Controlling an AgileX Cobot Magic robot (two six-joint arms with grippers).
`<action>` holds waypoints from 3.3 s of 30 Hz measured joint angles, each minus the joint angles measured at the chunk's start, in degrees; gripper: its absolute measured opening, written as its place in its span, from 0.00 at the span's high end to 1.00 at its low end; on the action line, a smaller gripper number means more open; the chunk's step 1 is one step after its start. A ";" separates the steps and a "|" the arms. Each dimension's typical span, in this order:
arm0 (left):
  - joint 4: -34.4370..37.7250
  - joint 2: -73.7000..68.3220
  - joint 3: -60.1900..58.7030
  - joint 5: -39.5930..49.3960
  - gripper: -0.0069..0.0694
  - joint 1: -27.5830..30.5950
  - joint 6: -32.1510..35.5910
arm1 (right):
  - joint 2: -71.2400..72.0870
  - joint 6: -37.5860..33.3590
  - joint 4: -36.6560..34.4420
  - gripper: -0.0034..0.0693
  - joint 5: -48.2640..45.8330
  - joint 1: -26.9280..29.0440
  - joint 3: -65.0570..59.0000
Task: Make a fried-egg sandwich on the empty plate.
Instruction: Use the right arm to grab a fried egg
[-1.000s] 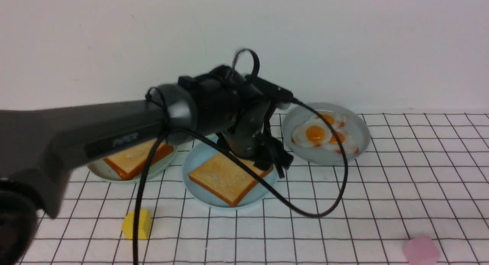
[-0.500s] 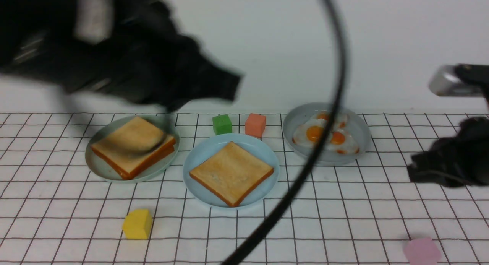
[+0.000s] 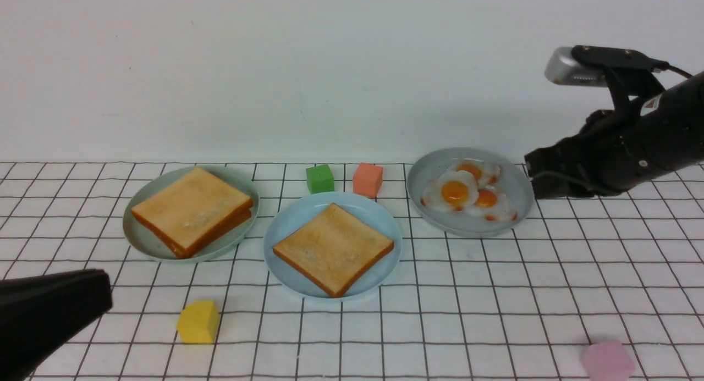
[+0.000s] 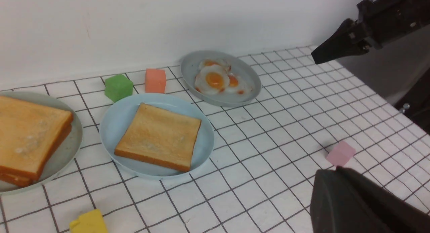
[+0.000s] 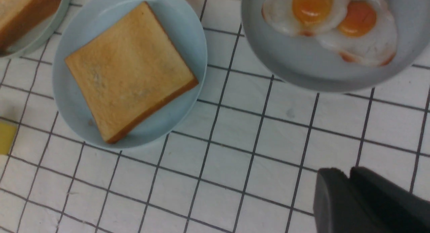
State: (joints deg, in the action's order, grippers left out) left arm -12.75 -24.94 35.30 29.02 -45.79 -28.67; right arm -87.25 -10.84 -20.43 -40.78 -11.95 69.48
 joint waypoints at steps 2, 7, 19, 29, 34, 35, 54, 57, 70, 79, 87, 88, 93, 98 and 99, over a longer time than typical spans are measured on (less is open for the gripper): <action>0.00 0.42 -0.26 -0.14 0.93 0.00 -0.22 | -0.86 0.00 -0.38 0.83 0.01 0.00 0.06; 0.25 0.36 -0.48 -1.26 0.93 0.00 -0.27 | -2.51 1.85 -0.66 0.82 -0.71 0.00 0.06; 0.39 0.36 -0.52 -5.67 0.93 0.00 -0.31 | -12.73 4.42 -1.09 0.79 -3.84 0.00 5.92; 1.58 0.14 -0.52 -5.86 0.93 0.00 -0.38 | -26.16 4.47 -5.94 0.73 -7.07 -0.13 21.69; 1.89 -1.04 -0.52 -3.70 0.93 0.00 -0.38 | -32.32 3.82 -6.43 0.69 -9.60 -0.56 28.41; 1.89 -1.11 -0.54 -3.50 0.93 0.00 -0.38 | -33.27 3.80 -6.08 0.69 -9.51 -0.57 29.34; -5.45 -1.11 -0.54 -3.57 0.92 0.00 -0.38 | -52.44 16.03 5.40 0.52 -13.21 3.99 56.37; -5.51 -1.11 -0.54 -3.57 0.92 0.00 -0.38 | -53.06 16.93 4.83 0.52 -13.69 4.50 56.97; -5.63 -1.11 -0.54 -3.57 0.92 0.00 -0.41 | -53.22 16.71 -0.09 0.43 -12.98 4.49 57.18; -5.63 -1.11 -0.54 -3.57 0.92 0.00 -0.45 | -53.68 16.57 -0.83 0.43 -12.13 4.49 57.25; -5.63 -1.11 -0.54 -3.57 0.92 0.00 -0.45 | -54.59 13.78 -0.84 0.43 -9.56 3.67 57.39; -5.63 -1.11 -0.54 -3.57 0.92 0.00 -0.45 | -54.71 13.17 -0.68 0.43 -9.56 3.41 57.46; -5.63 -1.11 -0.54 -3.57 0.92 0.00 -0.45 | -55.00 12.03 -0.38 0.47 -9.79 3.23 57.65; -5.63 -1.11 -0.54 -3.57 0.91 0.00 -0.45 | -55.00 11.97 0.90 0.57 -10.26 3.23 57.65; -5.63 -1.11 -0.54 -3.57 0.91 0.00 -0.45 | -54.94 11.97 1.10 0.63 -10.44 3.23 57.65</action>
State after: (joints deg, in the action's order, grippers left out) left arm -18.38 -26.05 34.76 25.45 -45.79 -29.12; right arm -142.19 1.13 -19.34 -51.22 -8.72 127.13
